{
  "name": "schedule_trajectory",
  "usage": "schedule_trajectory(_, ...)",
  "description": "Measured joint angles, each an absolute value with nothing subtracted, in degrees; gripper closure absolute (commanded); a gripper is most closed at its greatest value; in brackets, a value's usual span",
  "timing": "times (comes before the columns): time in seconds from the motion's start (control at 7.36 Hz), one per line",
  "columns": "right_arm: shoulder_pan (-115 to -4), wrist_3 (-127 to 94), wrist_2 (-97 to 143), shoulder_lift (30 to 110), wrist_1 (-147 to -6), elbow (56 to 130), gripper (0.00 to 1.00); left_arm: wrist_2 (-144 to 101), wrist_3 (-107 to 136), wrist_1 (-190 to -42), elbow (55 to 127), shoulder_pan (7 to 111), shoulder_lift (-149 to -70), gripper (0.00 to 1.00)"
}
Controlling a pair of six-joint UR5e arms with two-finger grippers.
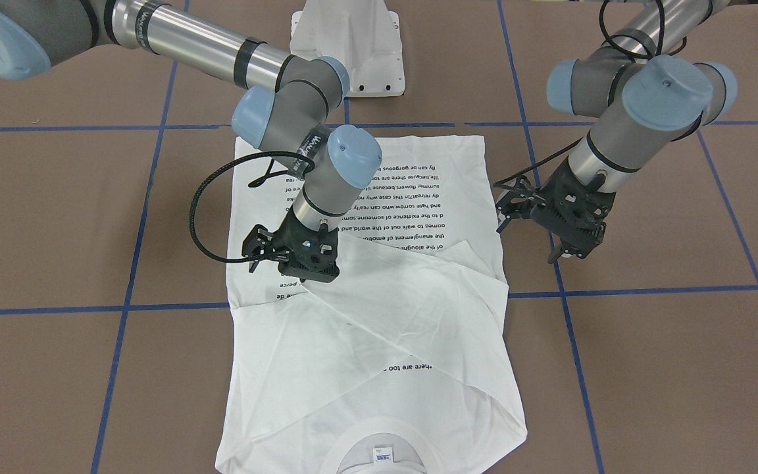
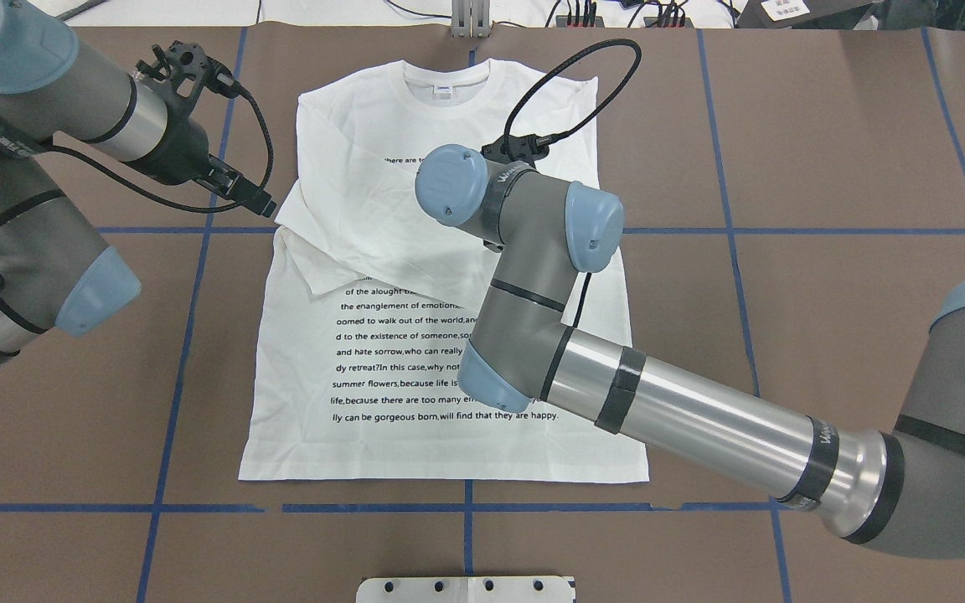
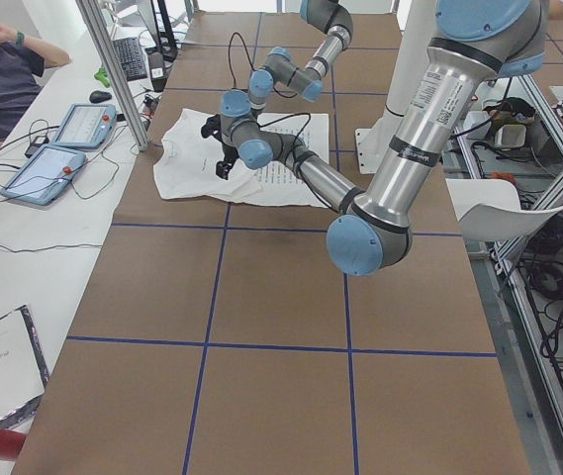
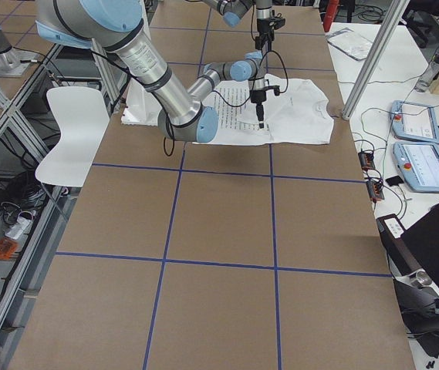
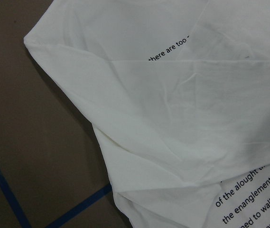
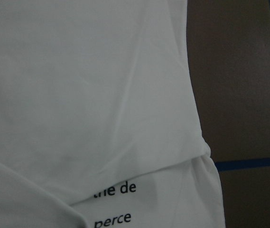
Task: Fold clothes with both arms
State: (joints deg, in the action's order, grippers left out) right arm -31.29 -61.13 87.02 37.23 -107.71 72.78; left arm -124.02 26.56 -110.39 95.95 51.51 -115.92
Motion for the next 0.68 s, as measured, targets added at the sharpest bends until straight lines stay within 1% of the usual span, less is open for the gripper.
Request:
schedule_trajectory(0.27,-32.33,-53.31,85.83,45.28,-109.64,81.48,0.00,-124.02,26.62,-110.39,95.97,51.45,-115.93,0.00)
schedule_trajectory(0.41,-33.22,-50.15,85.86,47.83,-109.83,85.51,0.00,-124.03,26.63,-110.39,95.97,51.43,-115.93,0.00)
schedule_trajectory(0.68,-34.64,-48.65,88.56,48.93,-108.37,89.46,0.00,-124.03,26.65,-110.37,96.00,51.46,-115.91,0.00)
